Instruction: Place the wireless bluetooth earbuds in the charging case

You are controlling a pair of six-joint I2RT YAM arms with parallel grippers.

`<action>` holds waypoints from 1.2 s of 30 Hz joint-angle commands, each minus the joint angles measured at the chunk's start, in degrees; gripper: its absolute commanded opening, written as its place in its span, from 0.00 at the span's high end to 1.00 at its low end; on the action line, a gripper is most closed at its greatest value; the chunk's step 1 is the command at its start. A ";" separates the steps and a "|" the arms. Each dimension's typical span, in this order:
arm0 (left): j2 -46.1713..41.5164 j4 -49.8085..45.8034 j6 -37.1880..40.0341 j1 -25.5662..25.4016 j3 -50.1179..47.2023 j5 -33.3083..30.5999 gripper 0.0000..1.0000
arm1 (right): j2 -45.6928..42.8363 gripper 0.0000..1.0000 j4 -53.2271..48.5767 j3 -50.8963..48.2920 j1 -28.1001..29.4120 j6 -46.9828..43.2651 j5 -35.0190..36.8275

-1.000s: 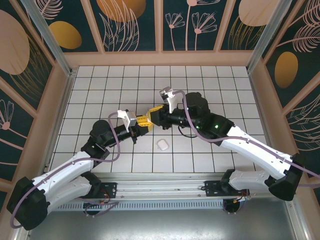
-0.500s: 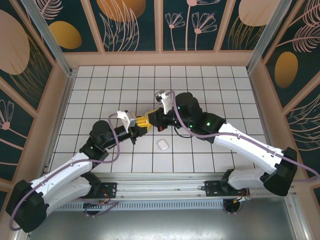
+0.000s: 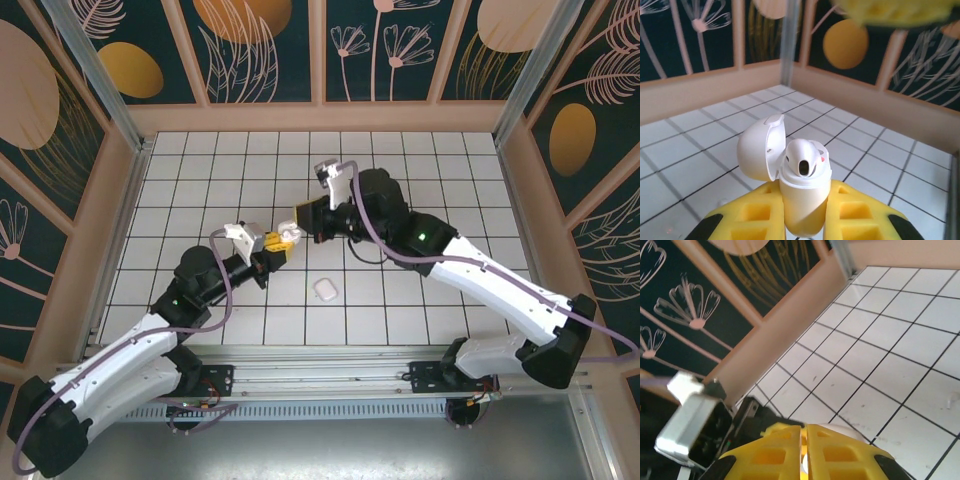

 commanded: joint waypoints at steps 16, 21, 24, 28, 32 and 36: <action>-16.06 -9.97 -5.31 0.17 -9.74 -25.44 1.00 | 48.76 0.78 -24.95 37.82 -9.86 3.45 4.79; -20.11 -13.52 -6.47 0.24 -9.35 -24.02 1.00 | 63.63 0.77 -33.81 55.57 -9.93 3.32 6.27; -22.26 -14.97 -7.14 0.19 -9.69 -23.36 1.00 | 66.70 0.77 -32.21 56.94 -10.06 3.66 5.54; -23.74 -16.47 -7.27 0.20 -9.73 -24.20 1.00 | 68.35 0.77 -30.17 55.37 -10.49 4.37 5.94; -22.96 -15.95 -6.58 0.23 -9.27 -24.20 1.00 | 68.44 0.77 -28.55 52.36 -10.98 4.50 5.30; -20.85 -14.26 -6.18 0.19 -8.92 -23.57 1.00 | 68.26 0.77 -27.30 49.74 -11.00 4.39 4.31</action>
